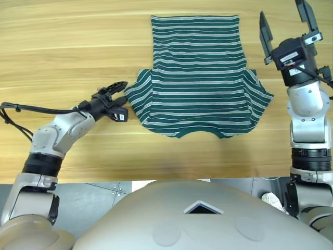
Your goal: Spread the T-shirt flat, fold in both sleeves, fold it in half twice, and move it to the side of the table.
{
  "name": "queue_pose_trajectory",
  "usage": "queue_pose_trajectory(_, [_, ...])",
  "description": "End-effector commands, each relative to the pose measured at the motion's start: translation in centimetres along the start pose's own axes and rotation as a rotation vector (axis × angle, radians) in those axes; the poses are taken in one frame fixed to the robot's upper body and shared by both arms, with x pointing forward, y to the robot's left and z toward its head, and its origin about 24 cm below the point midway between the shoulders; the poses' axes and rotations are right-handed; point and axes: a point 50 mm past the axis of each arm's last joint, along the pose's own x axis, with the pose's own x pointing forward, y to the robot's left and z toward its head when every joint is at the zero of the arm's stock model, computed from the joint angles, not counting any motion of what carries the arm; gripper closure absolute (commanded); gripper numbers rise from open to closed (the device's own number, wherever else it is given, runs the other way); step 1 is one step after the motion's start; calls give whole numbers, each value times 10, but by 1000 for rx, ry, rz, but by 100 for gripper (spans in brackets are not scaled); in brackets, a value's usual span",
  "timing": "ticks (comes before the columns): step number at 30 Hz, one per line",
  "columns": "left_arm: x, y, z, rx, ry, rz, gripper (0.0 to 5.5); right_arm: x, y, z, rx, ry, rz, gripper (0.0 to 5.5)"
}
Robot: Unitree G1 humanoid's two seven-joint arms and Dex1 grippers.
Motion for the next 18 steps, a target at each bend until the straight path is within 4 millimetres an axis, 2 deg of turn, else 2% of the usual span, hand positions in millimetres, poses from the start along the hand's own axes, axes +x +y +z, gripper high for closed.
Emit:
queue_pose_trajectory(1, [-2, -30, 2, 4, 16, -140, 261, -3, -1, -4, -17, 26, -2, 272])
queue_pose_trajectory(10, [-2, -40, 23, -42, -82, -164, 261, -4, -1, -4, -20, 35, -4, 272])
queue_pose_trajectory(18, [-8, -49, 22, -51, -74, -217, 261, -3, -1, -6, -16, 46, -3, 272])
